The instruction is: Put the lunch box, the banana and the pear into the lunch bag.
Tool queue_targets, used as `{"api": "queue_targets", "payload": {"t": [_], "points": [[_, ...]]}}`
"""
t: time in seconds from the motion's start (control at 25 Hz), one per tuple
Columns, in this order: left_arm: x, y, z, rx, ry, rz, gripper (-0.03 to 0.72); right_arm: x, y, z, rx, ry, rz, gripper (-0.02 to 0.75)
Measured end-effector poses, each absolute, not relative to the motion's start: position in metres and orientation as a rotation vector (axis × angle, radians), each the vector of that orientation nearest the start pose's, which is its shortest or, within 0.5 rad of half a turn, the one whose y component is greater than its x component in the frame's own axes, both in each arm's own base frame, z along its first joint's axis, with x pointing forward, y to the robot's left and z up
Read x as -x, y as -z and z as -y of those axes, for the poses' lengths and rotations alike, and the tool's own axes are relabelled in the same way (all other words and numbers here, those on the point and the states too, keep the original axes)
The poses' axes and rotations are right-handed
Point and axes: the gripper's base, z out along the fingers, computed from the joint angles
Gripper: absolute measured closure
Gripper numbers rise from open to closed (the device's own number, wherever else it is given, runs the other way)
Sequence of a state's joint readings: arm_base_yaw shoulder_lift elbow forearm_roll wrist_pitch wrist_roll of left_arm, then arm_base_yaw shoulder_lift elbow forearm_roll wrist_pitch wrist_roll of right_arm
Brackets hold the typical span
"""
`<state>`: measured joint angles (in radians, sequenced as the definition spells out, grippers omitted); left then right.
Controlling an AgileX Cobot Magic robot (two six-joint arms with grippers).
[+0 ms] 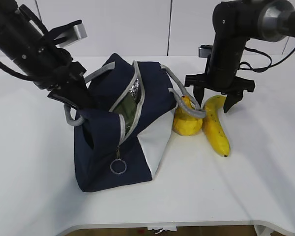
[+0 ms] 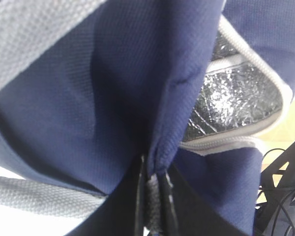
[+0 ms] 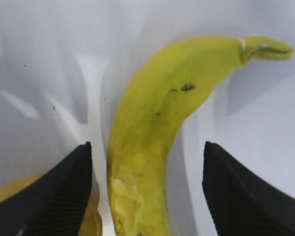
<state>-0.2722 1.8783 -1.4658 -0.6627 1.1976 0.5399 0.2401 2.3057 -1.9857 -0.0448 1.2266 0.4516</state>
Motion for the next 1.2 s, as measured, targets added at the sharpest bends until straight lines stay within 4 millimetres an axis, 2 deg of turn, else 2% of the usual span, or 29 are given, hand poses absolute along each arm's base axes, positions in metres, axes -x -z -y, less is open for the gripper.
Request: {"api": "queue_targets", "payload": {"t": [0.28, 0.56, 0.84, 1.0, 1.08, 1.2], "points": [[-0.349, -0.247, 0.151, -0.817, 0.9, -2.754, 0.676, -0.465, -0.171, -0.112, -0.313, -0.022, -3.031, 0.268], [-0.35, -0.247, 0.151, -0.816, 0.899, -2.753, 0.676, -0.465, -0.171, -0.112, -0.3, -0.022, -3.031, 0.451], [-0.35, -0.247, 0.151, -0.817, 0.899, -2.754, 0.676, -0.465, -0.173, -0.111, -0.147, 0.008, -3.032, 0.468], [-0.349, -0.247, 0.151, -0.82, 0.902, -2.756, 0.676, -0.464, -0.199, -0.103, 0.001, 0.104, -2.965, 0.468], [-0.349, -0.247, 0.151, -0.82, 0.902, -2.756, 0.676, -0.461, -0.22, -0.1, 0.029, 0.132, -2.913, 0.468], [-0.349, -0.247, 0.151, -0.82, 0.902, -2.756, 0.676, -0.45, -0.263, -0.098, 0.046, 0.097, -2.827, 0.468]]}}
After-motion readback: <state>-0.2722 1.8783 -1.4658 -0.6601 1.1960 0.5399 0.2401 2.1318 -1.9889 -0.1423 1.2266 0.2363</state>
